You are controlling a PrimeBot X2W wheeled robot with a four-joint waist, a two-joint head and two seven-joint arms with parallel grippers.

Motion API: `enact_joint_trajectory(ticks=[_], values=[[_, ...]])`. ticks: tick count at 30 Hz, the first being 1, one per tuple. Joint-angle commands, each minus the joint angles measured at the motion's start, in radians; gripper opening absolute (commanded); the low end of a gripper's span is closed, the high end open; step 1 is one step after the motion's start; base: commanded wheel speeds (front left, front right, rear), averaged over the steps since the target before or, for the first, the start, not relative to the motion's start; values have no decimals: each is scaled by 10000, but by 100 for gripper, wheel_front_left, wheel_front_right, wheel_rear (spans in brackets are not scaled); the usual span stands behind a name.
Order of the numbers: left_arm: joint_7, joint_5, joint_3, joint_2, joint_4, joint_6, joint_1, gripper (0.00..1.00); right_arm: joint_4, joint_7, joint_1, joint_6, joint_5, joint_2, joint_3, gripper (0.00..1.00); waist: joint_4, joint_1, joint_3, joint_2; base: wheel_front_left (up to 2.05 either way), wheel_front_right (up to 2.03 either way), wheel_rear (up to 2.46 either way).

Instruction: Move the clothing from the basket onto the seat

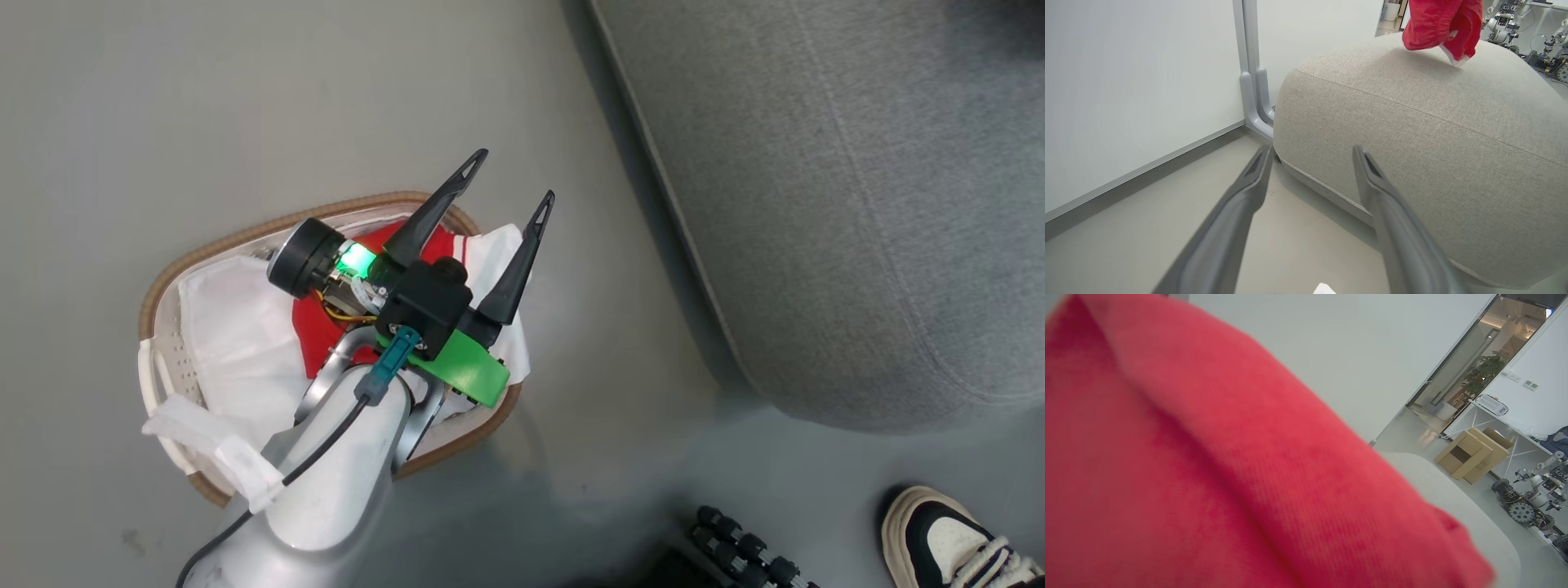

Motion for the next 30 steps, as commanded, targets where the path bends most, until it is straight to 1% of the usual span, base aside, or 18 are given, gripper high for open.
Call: enact_joint_trajectory(ticks=[1, 6, 7, 8, 9, 14, 22, 26, 30], values=[[-8, 63, 16, -10, -11, -44, -195, 100, 213, -21, -89, -14, -33, 33, -266, 0, 830, -2, 795, -1, 0, 0, 0], [-8, -110, 188, 37, -35, 19, 31, 100, 1253, -20, 392, -14, -235, 324, -1215, 0, 1016, -2, 963, -1, 0, 0, 0], [-8, -122, 216, 78, -38, 17, 102, 100, 1478, -20, 484, -14, -280, 390, -1408, 31, 1024, -2, 973, -1, 0, 0, 0], [-8, -143, 247, 96, -41, 16, 149, 100, 1571, -21, 558, -14, -350, 402, -1538, 46, 1027, -2, 969, -1, 0, 0, 0], [-8, -148, 282, 118, -44, 17, 189, 100, 1665, -21, 692, -14, -434, 435, -1704, 100, 1019, -2, 944, -1, 0, 0, 0], [-9, -197, 492, 193, -41, 82, 330, 100, 1725, -21, 1533, -14, -571, 778, -2302, 100, 903, -2, 690, -1, 0, 0, 0], [-8, -339, 686, -3, 35, 112, 659, 100, 745, -21, 3415, -14, -653, 1534, -2724, 100, 835, -2, -252, -1, 0, 0, 0], [-9, -405, 899, -59, 87, 206, 966, 100, 124, -20, 4312, -14, -456, 1896, -2672, 100, 944, -2, -803, -1, 0, 0, 0], [-7, -542, 1216, -136, 107, 307, 1390, 100, -383, -21, 5098, -14, -412, 2095, -2237, 100, 1131, -2, -1330, -1, 0, 0, 0]])
